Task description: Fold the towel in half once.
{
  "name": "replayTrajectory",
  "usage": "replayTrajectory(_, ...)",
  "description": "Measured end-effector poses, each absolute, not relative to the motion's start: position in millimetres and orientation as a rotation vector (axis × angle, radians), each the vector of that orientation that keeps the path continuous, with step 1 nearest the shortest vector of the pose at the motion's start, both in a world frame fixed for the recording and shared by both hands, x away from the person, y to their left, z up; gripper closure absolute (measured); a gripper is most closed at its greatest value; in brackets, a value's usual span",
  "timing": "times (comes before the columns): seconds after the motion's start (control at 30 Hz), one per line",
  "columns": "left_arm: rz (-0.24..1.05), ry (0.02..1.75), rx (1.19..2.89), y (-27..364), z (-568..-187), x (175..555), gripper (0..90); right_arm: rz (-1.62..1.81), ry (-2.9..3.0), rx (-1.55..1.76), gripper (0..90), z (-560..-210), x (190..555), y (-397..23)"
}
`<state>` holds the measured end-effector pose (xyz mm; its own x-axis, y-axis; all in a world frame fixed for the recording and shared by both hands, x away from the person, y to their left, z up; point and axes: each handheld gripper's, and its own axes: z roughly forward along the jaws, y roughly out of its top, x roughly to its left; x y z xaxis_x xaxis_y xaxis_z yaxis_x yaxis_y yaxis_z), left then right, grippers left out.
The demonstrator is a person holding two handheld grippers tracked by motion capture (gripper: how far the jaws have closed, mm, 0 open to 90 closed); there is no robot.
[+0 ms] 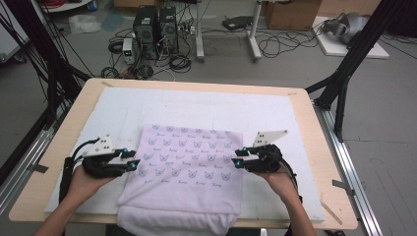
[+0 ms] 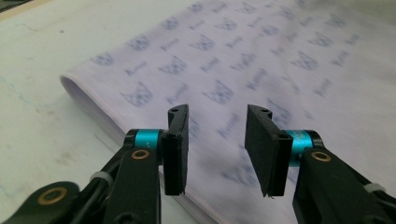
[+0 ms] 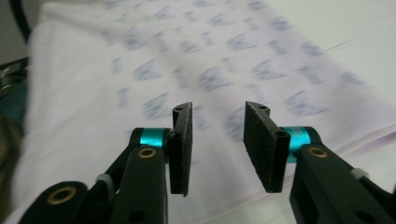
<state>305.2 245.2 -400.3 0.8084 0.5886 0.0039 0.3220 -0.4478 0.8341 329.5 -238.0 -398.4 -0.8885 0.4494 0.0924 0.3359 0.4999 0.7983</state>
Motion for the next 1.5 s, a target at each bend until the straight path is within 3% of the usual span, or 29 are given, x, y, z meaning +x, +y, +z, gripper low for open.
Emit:
replayTrajectory(0.33, 0.371, 0.874, 2.014, 247.7, -409.5, 392.5, 54.3, 1.24, 2.596, 0.855, 48.2, -403.6, 406.9, -246.2)
replayTrajectory(0.57, 0.357, 0.999, 2.031, 238.5, -428.0, 427.1, 44.0, 1.186, 2.583, 0.944, 39.1, -424.8, 430.7, -249.4)
replayTrajectory(0.67, 0.313, 1.061, 2.058, 238.4, -440.5, 435.1, 39.2, 1.174, 2.608, 0.952, 39.5, -434.2, 435.5, -246.0)
replayTrajectory(0.73, 0.337, 1.043, 2.077, 236.8, -442.7, 434.4, 42.3, 1.142, 2.634, 0.941, 47.7, -439.4, 437.7, -242.0)
replayTrajectory(0.77, 0.295, 1.006, 2.073, 237.3, -442.2, 434.4, 52.3, 1.128, 2.648, 0.935, 53.2, -441.0, 437.2, -239.5)
replayTrajectory(0.8, 0.29, 0.993, 2.078, 236.0, -441.9, 433.9, 67.8, 1.116, 2.64, 0.912, 68.1, -440.0, 437.2, -238.7)
replayTrajectory(0.83, 0.314, 0.977, 2.095, 233.1, -441.0, 432.7, 74.0, 1.154, 2.678, 0.911, 82.8, -439.5, 438.5, -239.2)
replayTrajectory(0.87, 0.323, 0.967, 2.093, 232.2, -439.9, 432.2, 83.5, 1.184, 2.708, 0.911, 84.0, -439.7, 440.1, -237.5)
replayTrajectory(0.93, 0.34, 0.979, 2.113, 231.4, -434.1, 436.0, 86.9, 1.169, 2.718, 0.92, 85.3, -438.1, 442.8, -236.7)
replayTrajectory(1.07, 0.428, 0.994, 2.052, 229.8, -406.0, 444.4, 87.7, 1.104, 2.631, 0.916, 85.9, -413.2, 453.6, -239.7)
replayTrajectory(1.4, 0.649, 0.939, 1.901, 230.7, -303.1, 470.3, 87.7, 1.051, 2.423, 0.814, 85.8, -296.0, 484.9, -237.0)
replayTrajectory(1.43, 0.657, 0.944, 1.898, 230.3, -301.2, 473.2, 86.4, 1.072, 2.401, 0.824, 82.9, -291.7, 487.8, -236.2)
replayTrajectory(1.5, 0.683, 1.013, 1.932, 229.8, -305.5, 481.3, 64.0, 1.108, 2.378, 0.889, 61.0, -295.0, 496.2, -234.8)
